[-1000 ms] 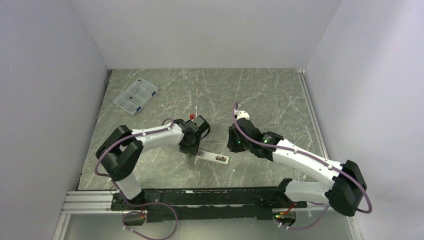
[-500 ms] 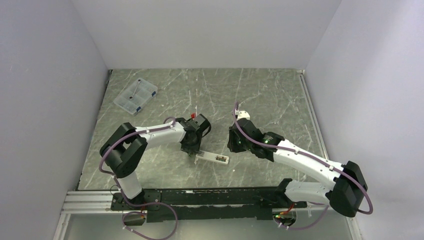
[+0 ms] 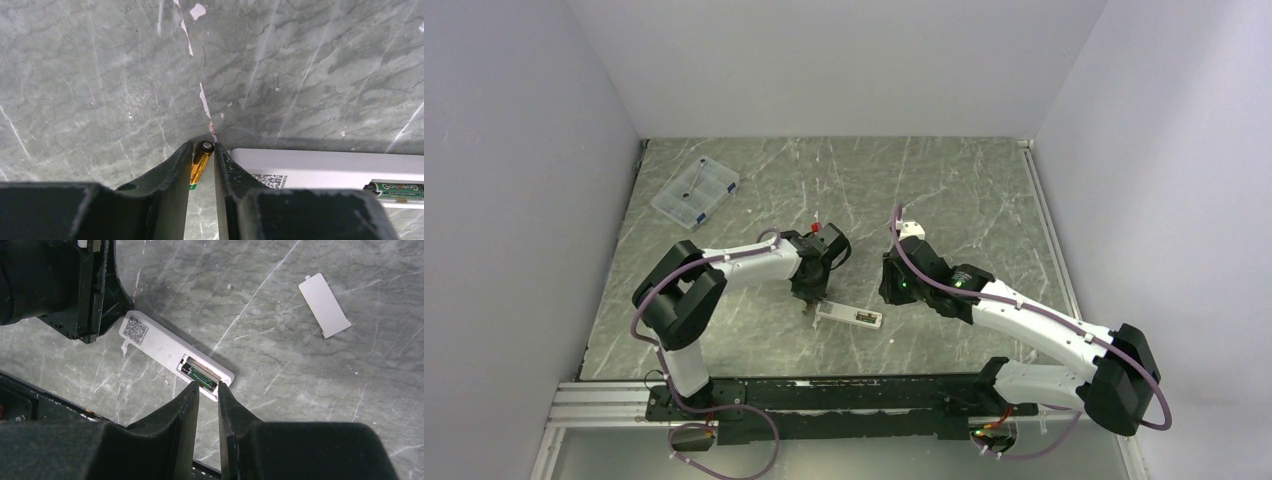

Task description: Load the batteries into the remote control

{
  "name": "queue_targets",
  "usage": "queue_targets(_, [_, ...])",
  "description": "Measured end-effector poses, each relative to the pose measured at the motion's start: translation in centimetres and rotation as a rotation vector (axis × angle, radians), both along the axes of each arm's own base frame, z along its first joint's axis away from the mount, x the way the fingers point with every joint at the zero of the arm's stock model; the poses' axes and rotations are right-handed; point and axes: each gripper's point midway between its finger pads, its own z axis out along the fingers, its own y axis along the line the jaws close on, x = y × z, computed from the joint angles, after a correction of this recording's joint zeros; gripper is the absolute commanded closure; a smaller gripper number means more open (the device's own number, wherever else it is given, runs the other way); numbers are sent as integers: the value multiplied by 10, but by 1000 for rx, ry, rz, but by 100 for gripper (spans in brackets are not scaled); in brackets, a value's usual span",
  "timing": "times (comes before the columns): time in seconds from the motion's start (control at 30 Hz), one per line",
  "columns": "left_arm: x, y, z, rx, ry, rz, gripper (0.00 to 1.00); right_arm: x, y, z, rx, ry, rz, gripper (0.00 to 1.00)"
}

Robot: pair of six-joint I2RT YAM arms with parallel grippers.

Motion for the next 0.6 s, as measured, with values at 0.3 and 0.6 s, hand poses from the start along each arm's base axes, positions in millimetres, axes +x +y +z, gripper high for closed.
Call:
queue_targets(0.3, [1,-2,0,-9,-2,-1,100,0,0,1,3,-3,0,76])
queue_targets(0.6, [1,0,1,-40,-12,15,100,-6,8,3,35,15,45,75])
